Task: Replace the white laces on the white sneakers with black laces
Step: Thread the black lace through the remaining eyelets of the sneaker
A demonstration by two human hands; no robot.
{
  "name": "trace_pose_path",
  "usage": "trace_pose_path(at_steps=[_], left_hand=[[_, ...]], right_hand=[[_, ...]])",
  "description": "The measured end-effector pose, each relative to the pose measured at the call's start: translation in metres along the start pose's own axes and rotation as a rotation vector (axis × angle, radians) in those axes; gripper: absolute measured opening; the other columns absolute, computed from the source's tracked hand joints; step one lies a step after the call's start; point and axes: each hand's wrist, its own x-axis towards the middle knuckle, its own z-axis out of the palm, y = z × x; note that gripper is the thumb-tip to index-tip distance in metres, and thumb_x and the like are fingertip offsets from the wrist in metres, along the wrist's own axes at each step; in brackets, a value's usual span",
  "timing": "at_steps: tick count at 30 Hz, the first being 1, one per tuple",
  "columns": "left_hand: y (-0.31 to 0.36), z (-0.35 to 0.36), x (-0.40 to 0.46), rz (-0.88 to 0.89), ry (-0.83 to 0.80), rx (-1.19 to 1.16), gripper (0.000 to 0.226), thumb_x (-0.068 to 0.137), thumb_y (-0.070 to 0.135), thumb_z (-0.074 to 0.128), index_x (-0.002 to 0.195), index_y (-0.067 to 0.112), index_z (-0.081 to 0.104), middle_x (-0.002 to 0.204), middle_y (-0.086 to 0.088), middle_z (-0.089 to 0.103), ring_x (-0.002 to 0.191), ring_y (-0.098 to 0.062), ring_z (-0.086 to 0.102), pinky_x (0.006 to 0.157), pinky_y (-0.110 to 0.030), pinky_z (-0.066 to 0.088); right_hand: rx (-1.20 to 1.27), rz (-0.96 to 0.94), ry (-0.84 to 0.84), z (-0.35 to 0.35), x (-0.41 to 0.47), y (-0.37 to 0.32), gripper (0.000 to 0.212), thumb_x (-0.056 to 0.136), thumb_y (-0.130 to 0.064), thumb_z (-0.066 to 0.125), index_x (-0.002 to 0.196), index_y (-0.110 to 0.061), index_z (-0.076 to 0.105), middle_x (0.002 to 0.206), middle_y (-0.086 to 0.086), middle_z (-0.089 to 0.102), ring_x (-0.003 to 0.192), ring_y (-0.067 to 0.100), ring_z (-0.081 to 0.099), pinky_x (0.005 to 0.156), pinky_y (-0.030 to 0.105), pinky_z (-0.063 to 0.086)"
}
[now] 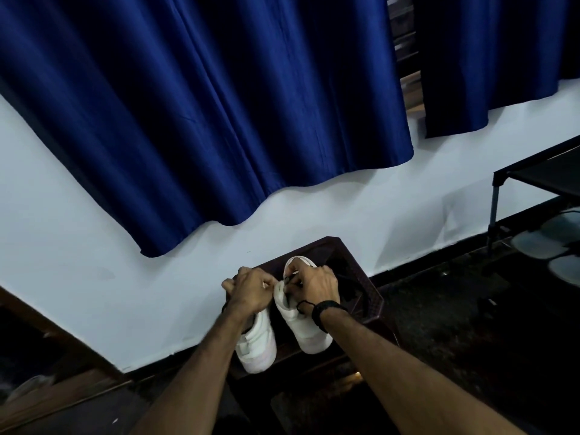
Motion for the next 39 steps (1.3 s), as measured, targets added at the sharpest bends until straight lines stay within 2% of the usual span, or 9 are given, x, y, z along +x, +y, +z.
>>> trace_pose_path(at_steps=[4, 12, 17, 21, 27, 31, 35, 37, 39], left_hand=[[-0.004, 0.007, -0.005, 0.081, 0.064, -0.040, 0.035, 0.086, 0.012, 0.054, 0.068, 0.036, 0.072, 0.082, 0.022, 0.054, 0.111, -0.016, 0.049, 0.098, -0.042, 0.039], [-0.009, 0.018, -0.014, 0.076, 0.251, 0.090, 0.014, 0.084, 0.028, 0.058, 0.081, 0.031, 0.071, 0.092, 0.013, 0.053, 0.098, -0.013, 0.039, 0.091, -0.044, 0.034], [-0.002, 0.018, -0.012, 0.144, 0.101, 0.036, 0.018, 0.092, 0.019, 0.047, 0.084, 0.025, 0.063, 0.097, 0.010, 0.062, 0.105, -0.019, 0.044, 0.095, -0.046, 0.037], [-0.006, 0.011, -0.014, 0.193, 0.213, 0.130, 0.024, 0.089, 0.020, 0.045, 0.081, 0.026, 0.067, 0.091, 0.011, 0.063, 0.098, -0.015, 0.046, 0.089, -0.045, 0.036], [0.007, -0.033, -0.011, -0.071, 0.599, 0.063, 0.030, 0.092, 0.009, 0.046, 0.084, 0.025, 0.070, 0.098, 0.008, 0.062, 0.104, -0.020, 0.050, 0.083, -0.042, 0.023], [-0.006, -0.059, -0.008, -0.445, 0.846, -0.475, 0.025, 0.091, 0.007, 0.045, 0.088, 0.020, 0.067, 0.099, -0.003, 0.065, 0.097, -0.028, 0.059, 0.089, -0.041, 0.035], [-0.014, -0.072, -0.020, -0.411, 0.453, -1.704, 0.023, 0.100, 0.010, 0.036, 0.093, 0.010, 0.058, 0.073, -0.006, 0.063, 0.068, -0.020, 0.063, 0.083, -0.033, 0.052], [-0.013, -0.076, -0.030, -0.349, 0.234, -1.608, 0.026, 0.100, 0.009, 0.033, 0.081, 0.013, 0.051, 0.050, 0.002, 0.040, 0.041, -0.011, 0.038, 0.056, -0.026, 0.048], [-0.017, -0.074, -0.032, -0.256, 0.064, -1.028, 0.018, 0.098, 0.020, 0.047, 0.080, 0.017, 0.052, 0.051, 0.008, 0.036, 0.041, -0.008, 0.030, 0.043, -0.019, 0.030]], right_hand=[[0.004, -0.010, -0.001, 0.005, 0.000, 0.000, 0.022, 0.075, -0.028, 0.061, 0.094, -0.031, 0.050, 0.078, -0.007, 0.070, 0.080, 0.022, 0.059, 0.078, 0.028, 0.035], [-0.006, -0.072, -0.043, 0.005, -0.001, 0.006, 0.038, 0.075, -0.022, 0.052, 0.109, -0.030, 0.038, 0.076, -0.004, 0.069, 0.078, 0.026, 0.061, 0.077, 0.032, 0.041], [0.007, -0.016, -0.001, 0.009, 0.000, 0.003, 0.037, 0.075, -0.020, 0.053, 0.107, -0.028, 0.036, 0.076, -0.004, 0.069, 0.079, 0.022, 0.064, 0.077, 0.029, 0.035], [-0.007, -0.051, -0.021, 0.007, -0.001, 0.002, 0.033, 0.079, -0.036, 0.053, 0.109, -0.033, 0.041, 0.085, -0.007, 0.070, 0.091, 0.018, 0.063, 0.080, 0.027, 0.029], [-0.208, -0.083, -0.209, -0.014, -0.010, 0.001, 0.073, 0.074, -0.087, 0.032, 0.130, -0.042, 0.047, 0.131, -0.007, 0.059, 0.125, 0.020, 0.045, 0.098, 0.040, 0.027], [-0.263, -0.094, -0.241, -0.015, -0.012, -0.008, 0.076, 0.073, -0.084, 0.041, 0.134, -0.039, 0.044, 0.133, -0.005, 0.058, 0.127, 0.022, 0.043, 0.100, 0.040, 0.023], [-0.323, -0.112, -0.239, -0.010, -0.015, -0.017, 0.074, 0.073, -0.081, 0.042, 0.133, -0.038, 0.046, 0.129, -0.003, 0.060, 0.125, 0.024, 0.043, 0.100, 0.041, 0.020], [-0.336, -0.112, -0.228, -0.010, -0.013, -0.020, 0.074, 0.070, -0.083, 0.042, 0.129, -0.038, 0.049, 0.126, -0.003, 0.061, 0.121, 0.024, 0.044, 0.099, 0.041, 0.022], [-0.365, -0.111, -0.224, -0.010, -0.012, -0.021, 0.076, 0.068, -0.084, 0.042, 0.128, -0.038, 0.050, 0.125, 0.001, 0.058, 0.120, 0.026, 0.042, 0.099, 0.041, 0.024]])
